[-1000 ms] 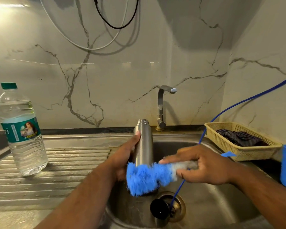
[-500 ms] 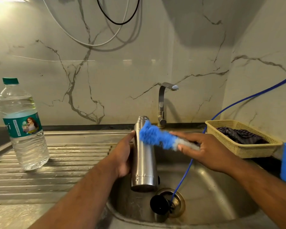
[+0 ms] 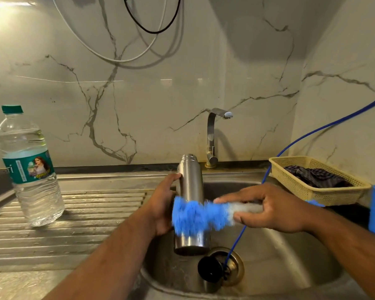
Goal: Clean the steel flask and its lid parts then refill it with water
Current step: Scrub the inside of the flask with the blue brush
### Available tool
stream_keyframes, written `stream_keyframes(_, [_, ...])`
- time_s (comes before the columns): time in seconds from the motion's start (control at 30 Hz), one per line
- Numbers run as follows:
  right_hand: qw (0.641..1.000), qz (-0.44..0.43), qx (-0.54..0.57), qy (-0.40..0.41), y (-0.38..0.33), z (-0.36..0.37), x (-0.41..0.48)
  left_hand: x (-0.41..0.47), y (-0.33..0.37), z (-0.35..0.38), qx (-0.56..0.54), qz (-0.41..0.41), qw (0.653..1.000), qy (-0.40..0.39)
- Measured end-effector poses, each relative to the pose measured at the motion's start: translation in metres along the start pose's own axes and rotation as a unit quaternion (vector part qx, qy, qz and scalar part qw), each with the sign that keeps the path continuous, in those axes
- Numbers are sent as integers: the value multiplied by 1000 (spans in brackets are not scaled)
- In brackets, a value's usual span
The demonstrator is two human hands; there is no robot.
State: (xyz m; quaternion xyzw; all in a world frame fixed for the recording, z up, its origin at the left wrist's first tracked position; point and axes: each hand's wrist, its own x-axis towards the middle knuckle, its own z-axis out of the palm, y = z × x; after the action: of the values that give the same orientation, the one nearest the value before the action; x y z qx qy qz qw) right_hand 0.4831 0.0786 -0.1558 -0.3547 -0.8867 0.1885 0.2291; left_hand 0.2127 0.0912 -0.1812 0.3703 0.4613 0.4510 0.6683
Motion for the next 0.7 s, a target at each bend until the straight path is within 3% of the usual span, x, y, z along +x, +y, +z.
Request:
stream_keyframes(0.1, [993,23,4,117,5,0,6,0,-1,5,51,18,999,7])
stream_keyframes(0.27, [1000,10,11,2,2,-2,1,0,2,2,4,28,1000,9])
stream_keyframes(0.43, [986,39,2,162,4,1,8,-2,4,6,-11,-1,1000,-19])
stream_keyframes(0.6, [999,14,20,-25,-4,-5,-1,-2,0,2,8,12,1000,8])
stream_keyframes(0.7, [995,42,-4,86,-1,-4,3,-1,0,2,23,19,999,32])
